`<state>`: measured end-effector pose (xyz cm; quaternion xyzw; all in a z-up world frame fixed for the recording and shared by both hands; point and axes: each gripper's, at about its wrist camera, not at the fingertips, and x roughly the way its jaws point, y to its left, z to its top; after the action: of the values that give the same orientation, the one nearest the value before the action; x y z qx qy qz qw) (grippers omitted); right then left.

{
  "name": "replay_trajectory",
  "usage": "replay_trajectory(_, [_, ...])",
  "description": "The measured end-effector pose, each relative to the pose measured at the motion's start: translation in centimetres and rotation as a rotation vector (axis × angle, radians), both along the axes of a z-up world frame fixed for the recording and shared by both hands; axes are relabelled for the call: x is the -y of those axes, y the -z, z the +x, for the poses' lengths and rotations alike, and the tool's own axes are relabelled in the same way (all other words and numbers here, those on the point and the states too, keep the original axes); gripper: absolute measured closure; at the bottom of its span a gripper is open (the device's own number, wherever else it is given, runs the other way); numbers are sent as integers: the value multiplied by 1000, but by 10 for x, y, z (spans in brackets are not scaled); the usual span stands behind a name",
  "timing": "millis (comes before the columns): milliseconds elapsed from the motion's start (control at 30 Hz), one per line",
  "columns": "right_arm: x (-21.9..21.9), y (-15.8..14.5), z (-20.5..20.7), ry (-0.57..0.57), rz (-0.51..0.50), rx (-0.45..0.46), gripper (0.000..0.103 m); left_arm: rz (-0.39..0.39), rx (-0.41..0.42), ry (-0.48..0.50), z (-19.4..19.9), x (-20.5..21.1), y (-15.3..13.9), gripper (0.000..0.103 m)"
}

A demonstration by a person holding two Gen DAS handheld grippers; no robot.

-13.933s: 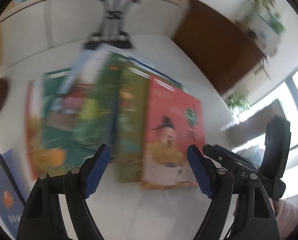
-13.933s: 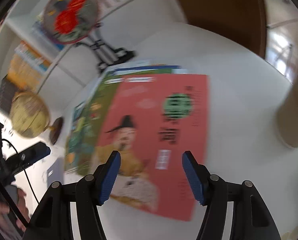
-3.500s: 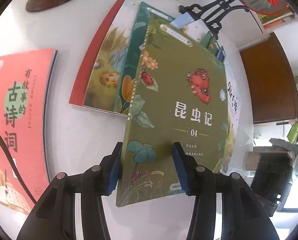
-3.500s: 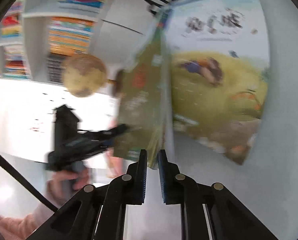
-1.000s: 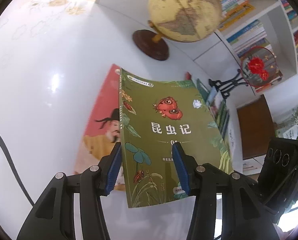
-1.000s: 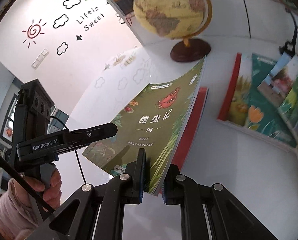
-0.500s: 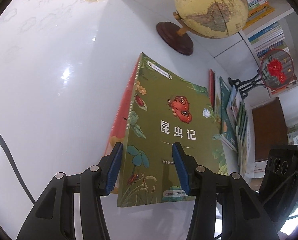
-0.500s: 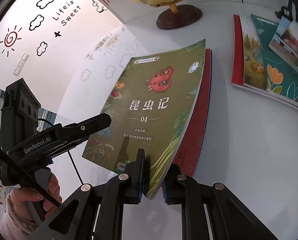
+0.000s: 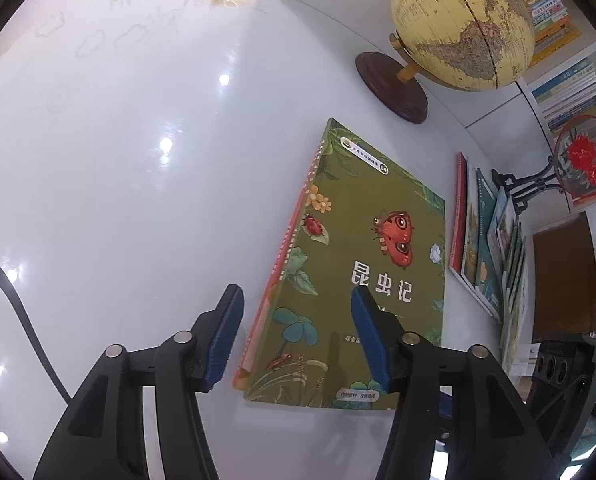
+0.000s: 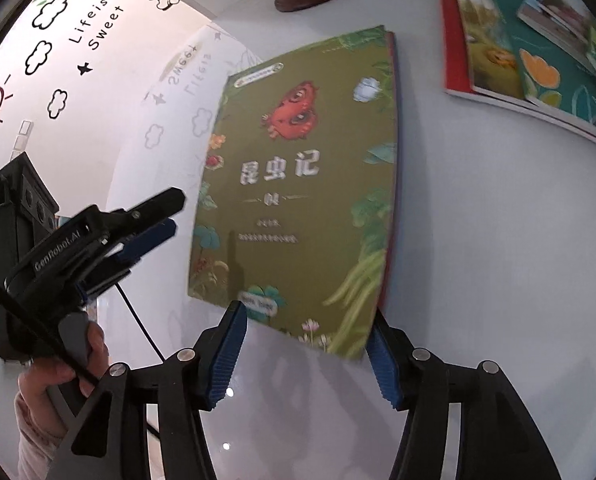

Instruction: Organize books

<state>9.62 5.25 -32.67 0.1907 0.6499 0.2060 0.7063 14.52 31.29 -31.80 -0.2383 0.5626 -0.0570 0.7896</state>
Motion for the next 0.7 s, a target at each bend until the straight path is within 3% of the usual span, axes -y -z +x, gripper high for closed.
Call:
replay_trajectory(233, [53,-1,-18,76,19,9,46,4,-8,18,-3,18,-4,45])
replay_trajectory(367, [71,-32,-26,48,-17,203,46,1,13,74,0,50,-11,45])
replay_trajectory(467, [85,-55,-30,11,-95,358,46,43,20,193,16,93,-20,45])
replay_trajectory(600, [124,-77,-31,72,-240,503,46,63,107,326,41,151,-53,45])
replay_trajectory(700, [167,-82,-35,165,-342,571,46,43,179,431,48,204,-77,39])
